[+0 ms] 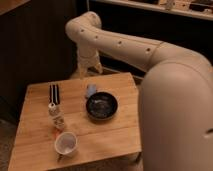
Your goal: Move the arm in a circular motion
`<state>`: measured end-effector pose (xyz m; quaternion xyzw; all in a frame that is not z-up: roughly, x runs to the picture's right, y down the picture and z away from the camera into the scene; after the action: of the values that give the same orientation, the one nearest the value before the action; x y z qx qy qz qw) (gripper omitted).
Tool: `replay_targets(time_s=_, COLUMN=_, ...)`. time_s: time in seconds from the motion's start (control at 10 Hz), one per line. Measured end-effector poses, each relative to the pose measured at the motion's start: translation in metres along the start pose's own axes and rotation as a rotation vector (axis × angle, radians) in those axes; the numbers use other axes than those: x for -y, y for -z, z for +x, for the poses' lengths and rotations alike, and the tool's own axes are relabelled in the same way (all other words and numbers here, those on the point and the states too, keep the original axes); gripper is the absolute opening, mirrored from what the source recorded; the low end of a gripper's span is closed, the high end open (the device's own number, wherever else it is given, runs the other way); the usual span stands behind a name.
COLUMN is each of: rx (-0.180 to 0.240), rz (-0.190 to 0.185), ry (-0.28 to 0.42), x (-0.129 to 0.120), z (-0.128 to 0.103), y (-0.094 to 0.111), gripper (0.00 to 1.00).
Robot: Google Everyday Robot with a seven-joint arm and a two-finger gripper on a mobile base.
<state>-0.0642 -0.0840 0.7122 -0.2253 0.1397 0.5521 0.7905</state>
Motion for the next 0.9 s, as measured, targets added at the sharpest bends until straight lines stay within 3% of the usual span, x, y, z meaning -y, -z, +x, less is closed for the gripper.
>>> replay_targets(time_s=0.1, rx=-0.005, rz=0.013, ry=-0.068, x=0.034, z=0.019, y=0.002, gripper=0.65)
replay_targets(time_s=0.4, rx=-0.019, rz=0.033, ry=-0.183, x=0.086, z=0.059, y=0.004, gripper=0.65)
replay_targets(time_s=0.6, rx=-0.035, rz=0.05, ry=-0.288, x=0.127, z=0.105, y=0.004, gripper=0.65)
replay_targets(time_s=0.9, rx=-0.044, rz=0.048, ry=-0.317, x=0.13, z=0.153, y=0.007, gripper=0.65)
